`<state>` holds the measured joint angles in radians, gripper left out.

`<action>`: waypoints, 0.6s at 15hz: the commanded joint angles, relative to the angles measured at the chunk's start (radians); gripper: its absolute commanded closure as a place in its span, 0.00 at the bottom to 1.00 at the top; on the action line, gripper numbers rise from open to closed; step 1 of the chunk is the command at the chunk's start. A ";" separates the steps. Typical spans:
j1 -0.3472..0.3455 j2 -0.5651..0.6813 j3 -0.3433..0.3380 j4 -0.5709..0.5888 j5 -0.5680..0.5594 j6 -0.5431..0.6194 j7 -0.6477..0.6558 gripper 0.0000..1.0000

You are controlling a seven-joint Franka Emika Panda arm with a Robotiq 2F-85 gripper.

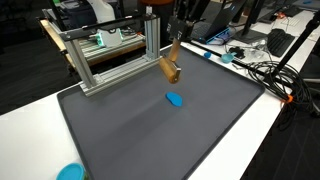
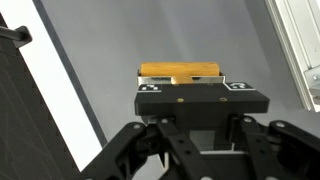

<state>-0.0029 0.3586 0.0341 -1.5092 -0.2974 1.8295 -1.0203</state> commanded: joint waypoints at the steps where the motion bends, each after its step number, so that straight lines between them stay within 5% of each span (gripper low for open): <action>1: -0.046 -0.005 0.022 -0.033 0.074 0.053 -0.133 0.78; 9: -0.220 -0.035 0.021 -0.129 0.415 0.105 -0.685 0.78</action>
<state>-0.1700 0.3611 0.0445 -1.5936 0.0185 1.9328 -1.5187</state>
